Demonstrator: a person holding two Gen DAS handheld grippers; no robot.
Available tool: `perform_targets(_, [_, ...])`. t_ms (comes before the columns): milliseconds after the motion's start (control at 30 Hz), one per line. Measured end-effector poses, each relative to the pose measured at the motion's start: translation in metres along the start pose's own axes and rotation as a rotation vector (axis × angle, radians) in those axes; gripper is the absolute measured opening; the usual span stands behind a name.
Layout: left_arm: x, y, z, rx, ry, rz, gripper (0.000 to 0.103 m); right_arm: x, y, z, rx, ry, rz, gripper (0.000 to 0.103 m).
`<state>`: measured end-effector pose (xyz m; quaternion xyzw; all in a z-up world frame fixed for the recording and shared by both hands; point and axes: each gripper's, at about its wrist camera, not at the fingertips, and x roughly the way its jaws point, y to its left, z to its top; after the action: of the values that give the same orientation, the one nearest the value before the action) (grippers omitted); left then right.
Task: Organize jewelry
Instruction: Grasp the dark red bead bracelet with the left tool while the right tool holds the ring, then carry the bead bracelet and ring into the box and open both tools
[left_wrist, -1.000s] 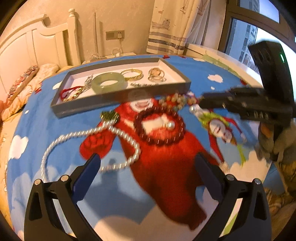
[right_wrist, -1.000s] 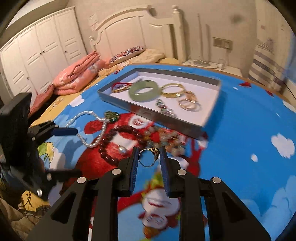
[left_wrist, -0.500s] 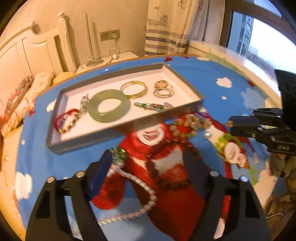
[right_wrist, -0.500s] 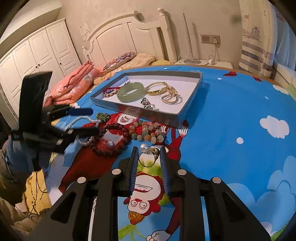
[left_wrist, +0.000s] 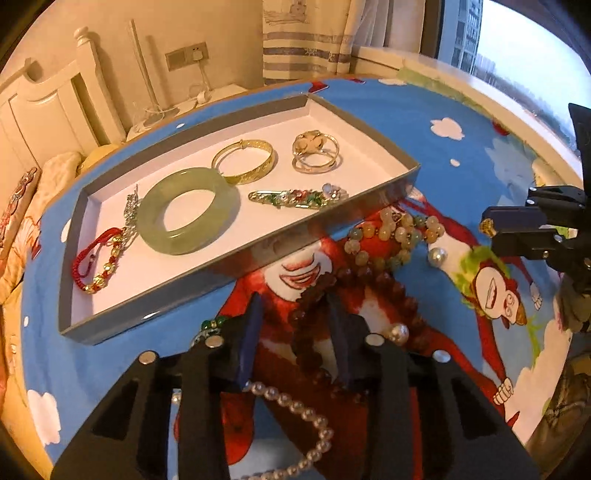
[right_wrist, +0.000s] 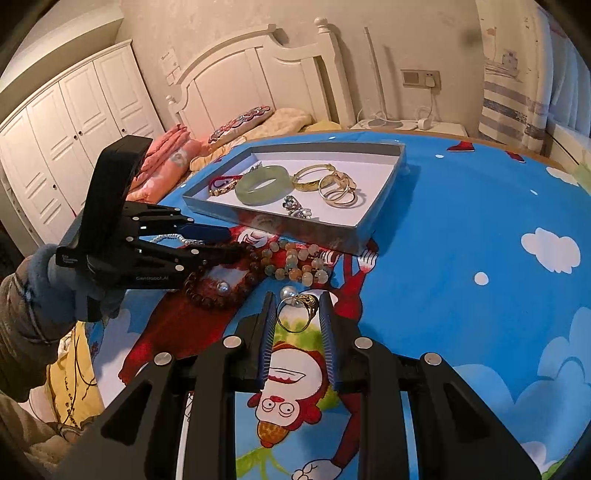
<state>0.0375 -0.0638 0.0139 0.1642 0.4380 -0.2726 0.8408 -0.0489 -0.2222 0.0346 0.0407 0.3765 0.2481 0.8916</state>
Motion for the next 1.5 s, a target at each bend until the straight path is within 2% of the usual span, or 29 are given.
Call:
perform_targets(33, [-0.001,-0.004,-0.001,0.017,-0.010,-0.001,0.015,-0.001,0.000,0.000,0.001,-0.002,0.001,0.024])
perform_targets(133, [-0.002,-0.015,-0.004,0.048,-0.029,0.040,0.011,-0.001,0.000,0.000,0.003,-0.005,0.000,0.024])
perform_targets(300, [-0.012,-0.020,-0.010,0.027,-0.065,0.057,0.011,-0.003,-0.001,-0.001,0.005,-0.016,-0.003,0.024])
perform_targets(633, [-0.058,-0.036,-0.017,0.039,-0.151,0.073,0.011,-0.006,0.001,-0.002,0.002,-0.024,-0.020,0.024])
perform_targets(1100, [-0.090,-0.058,-0.006,0.072,-0.196,0.093,0.011,-0.016,0.002,-0.004,0.016,-0.044,-0.039,0.024])
perform_targets(1500, [-0.116,-0.055,0.010,0.091,-0.252,0.131,0.011,-0.023,0.016,0.007,-0.021,-0.070,-0.038,0.024])
